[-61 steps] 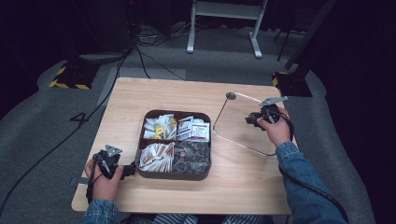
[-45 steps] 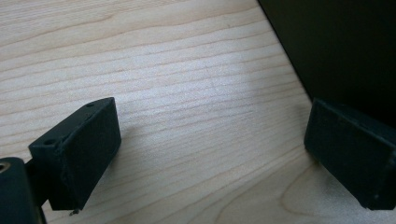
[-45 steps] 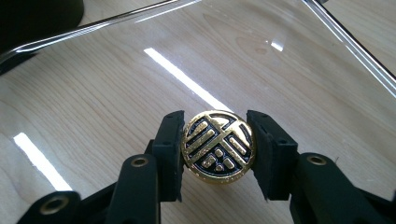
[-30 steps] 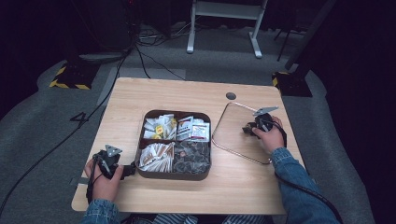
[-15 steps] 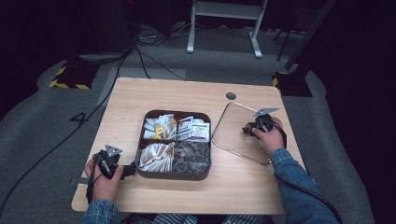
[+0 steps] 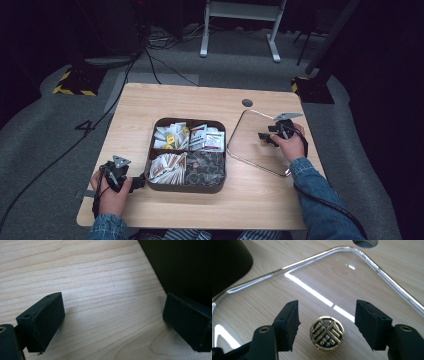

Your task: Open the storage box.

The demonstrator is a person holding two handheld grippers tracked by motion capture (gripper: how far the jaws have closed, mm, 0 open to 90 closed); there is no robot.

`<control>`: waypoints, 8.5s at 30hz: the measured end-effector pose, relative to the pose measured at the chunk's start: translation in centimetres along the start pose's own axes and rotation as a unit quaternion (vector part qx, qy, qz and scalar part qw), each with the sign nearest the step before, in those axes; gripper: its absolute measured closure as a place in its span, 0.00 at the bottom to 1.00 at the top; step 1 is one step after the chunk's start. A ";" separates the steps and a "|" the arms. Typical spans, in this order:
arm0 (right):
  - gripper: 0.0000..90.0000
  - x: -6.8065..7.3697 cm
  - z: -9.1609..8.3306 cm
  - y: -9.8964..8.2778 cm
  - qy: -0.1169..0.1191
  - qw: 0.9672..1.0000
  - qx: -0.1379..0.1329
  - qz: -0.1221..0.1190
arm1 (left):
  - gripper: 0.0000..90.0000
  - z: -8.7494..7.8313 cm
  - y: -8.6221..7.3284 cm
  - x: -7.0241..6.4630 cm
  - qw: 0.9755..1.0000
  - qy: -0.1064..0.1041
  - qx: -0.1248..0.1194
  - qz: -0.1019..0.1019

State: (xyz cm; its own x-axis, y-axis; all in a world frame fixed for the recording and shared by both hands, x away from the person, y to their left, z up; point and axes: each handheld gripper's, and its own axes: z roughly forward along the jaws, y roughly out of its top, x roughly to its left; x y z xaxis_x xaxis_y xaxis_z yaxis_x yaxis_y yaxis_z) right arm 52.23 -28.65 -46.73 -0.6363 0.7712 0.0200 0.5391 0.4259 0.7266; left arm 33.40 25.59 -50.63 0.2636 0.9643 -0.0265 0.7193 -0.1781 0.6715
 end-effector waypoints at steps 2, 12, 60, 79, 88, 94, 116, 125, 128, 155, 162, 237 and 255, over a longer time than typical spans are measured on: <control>0.40 0.2 -0.3 0.6 0.004 1.000 -0.006 0.002 | 0.05 0.0 0.0 0.0 1.000 0.000 0.000 0.001; 0.36 3.3 -1.8 4.9 0.063 0.997 -0.040 -0.028 | 0.05 -0.2 -0.2 0.0 1.000 -0.005 0.001 0.006; 0.52 28.2 5.3 11.3 0.251 0.951 0.018 -0.178 | 0.03 -0.6 -0.7 -0.1 1.000 -0.012 0.002 0.015; 0.55 31.4 8.3 9.5 0.261 0.939 0.065 -0.215 | 0.03 -0.6 -0.7 -0.1 1.000 -0.012 0.002 0.016; 0.65 32.2 8.4 9.7 0.255 0.940 0.053 -0.219 | 0.03 -0.6 -0.7 -0.1 1.000 -0.012 0.002 0.016; 0.67 32.8 8.8 9.8 0.255 0.940 0.053 -0.219 | 0.03 -0.6 -0.7 -0.1 1.000 -0.012 0.002 0.016; 0.99 33.5 8.1 9.8 0.273 0.937 0.033 -0.215 | 0.03 -0.6 -0.7 -0.1 1.000 -0.012 0.002 0.016; 0.99 32.9 6.0 10.4 0.283 0.938 0.005 -0.201 | 0.03 -0.6 -0.6 -0.1 1.000 -0.012 0.002 0.015; 0.99 32.5 5.2 10.6 0.285 0.938 -0.005 -0.197 | 0.03 -0.5 -0.6 0.0 1.000 -0.014 0.003 0.018; 0.99 25.9 -2.6 10.3 0.247 0.954 -0.071 -0.156 | 0.01 -0.3 -0.3 0.3 1.000 -0.021 0.006 0.022; 0.99 22.9 -5.1 9.7 0.228 0.960 -0.090 -0.132 | 0.01 -0.3 -0.3 0.2 1.000 -0.018 0.005 0.022; 0.97 12.8 -4.8 -4.8 0.171 0.985 0.017 -0.029 | 0.00 -0.1 -0.1 0.3 1.000 -0.016 0.007 0.021; 0.60 11.9 -4.3 -6.0 0.120 0.992 0.028 0.005 | 0.00 0.0 0.0 0.4 1.000 -0.019 0.007 0.021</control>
State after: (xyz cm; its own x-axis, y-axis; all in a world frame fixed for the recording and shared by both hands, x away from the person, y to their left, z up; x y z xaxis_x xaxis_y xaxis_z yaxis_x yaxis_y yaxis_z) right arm 39.08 -24.03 -47.91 -0.7401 0.6437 0.1950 0.5714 0.4489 0.6870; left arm 33.47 25.98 -50.65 0.3181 0.9477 -0.0273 0.7163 -0.2214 0.6618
